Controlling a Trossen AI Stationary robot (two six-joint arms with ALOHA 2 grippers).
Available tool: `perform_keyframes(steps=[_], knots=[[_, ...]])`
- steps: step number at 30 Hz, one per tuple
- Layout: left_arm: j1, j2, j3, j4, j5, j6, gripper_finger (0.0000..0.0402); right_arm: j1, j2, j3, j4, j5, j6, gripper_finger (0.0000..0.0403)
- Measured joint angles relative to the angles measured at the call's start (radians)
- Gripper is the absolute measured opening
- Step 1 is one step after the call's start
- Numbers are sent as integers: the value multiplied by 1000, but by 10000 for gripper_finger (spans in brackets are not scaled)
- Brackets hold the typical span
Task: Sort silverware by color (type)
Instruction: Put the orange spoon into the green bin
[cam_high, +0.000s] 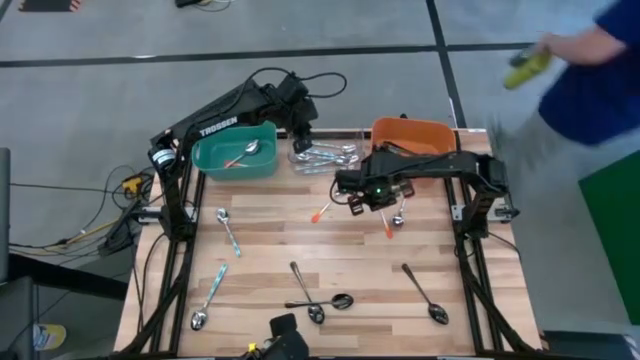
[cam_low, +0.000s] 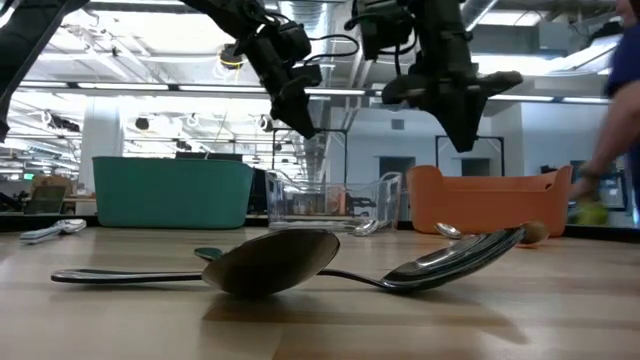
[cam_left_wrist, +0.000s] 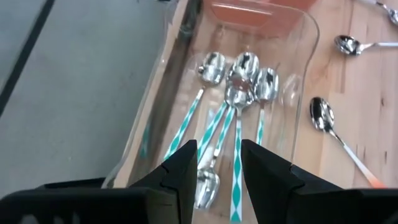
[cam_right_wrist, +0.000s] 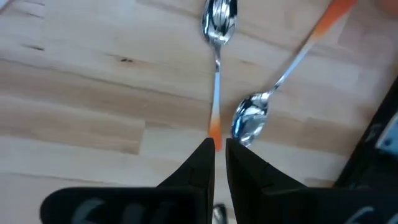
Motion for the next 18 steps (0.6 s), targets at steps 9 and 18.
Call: perform_keyframes(steps=[9, 18], knots=[[1, 0, 0, -31, -1, 23, 112, 0, 7, -44, 0, 9, 54, 62], [3, 0, 0, -26, -2, 32, 112, 0, 13, -43, 60, 2, -205, 62]])
